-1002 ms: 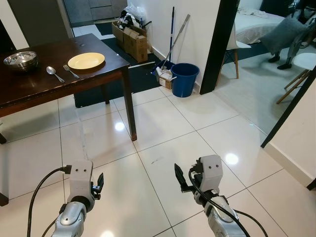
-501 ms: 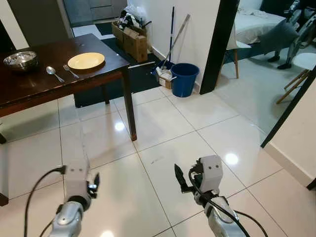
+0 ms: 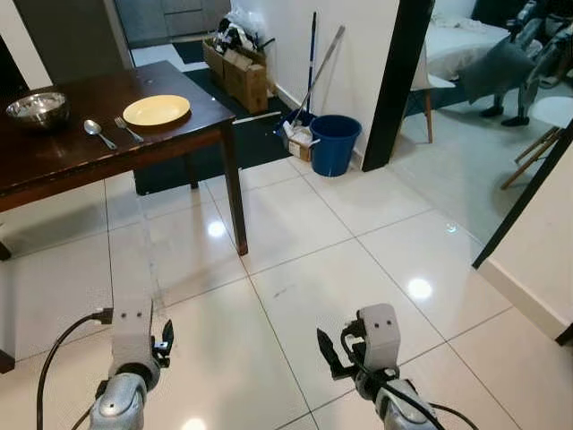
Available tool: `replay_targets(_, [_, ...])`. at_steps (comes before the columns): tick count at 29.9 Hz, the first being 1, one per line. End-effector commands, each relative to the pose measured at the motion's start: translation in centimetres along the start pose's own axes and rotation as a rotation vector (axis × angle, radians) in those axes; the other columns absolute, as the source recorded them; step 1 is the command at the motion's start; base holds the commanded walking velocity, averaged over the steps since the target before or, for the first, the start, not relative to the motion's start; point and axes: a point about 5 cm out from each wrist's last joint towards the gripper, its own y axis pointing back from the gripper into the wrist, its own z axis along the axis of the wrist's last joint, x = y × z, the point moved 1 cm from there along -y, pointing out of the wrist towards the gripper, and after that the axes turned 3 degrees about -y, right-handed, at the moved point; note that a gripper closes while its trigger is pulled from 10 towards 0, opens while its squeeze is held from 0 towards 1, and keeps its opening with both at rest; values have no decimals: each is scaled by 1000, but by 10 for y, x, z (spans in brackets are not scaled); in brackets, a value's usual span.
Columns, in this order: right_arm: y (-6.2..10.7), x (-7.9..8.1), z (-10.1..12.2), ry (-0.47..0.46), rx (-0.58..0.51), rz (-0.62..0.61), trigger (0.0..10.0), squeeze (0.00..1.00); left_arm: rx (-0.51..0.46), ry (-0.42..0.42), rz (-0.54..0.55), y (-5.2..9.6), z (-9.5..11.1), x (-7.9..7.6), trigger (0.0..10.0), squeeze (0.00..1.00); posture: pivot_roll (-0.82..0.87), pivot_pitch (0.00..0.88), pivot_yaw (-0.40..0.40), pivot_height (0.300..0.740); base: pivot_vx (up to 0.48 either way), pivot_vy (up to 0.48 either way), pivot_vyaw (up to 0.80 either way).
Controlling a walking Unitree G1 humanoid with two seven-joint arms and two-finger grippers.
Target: Setting the table
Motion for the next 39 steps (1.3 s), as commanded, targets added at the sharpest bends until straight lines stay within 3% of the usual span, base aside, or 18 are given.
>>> replay_targets(1, [2,1,-1,8,3,6,10000,0,28,-5,-3,1,-6,0,10000,0,-9,0,62,740,0,0,0])
replay_targets(39, [-2,5,16,-3,-75,-6,10000,0,-18,-30,-37,0,3,-6,10000,0,-8,0,67,740,0,0,0])
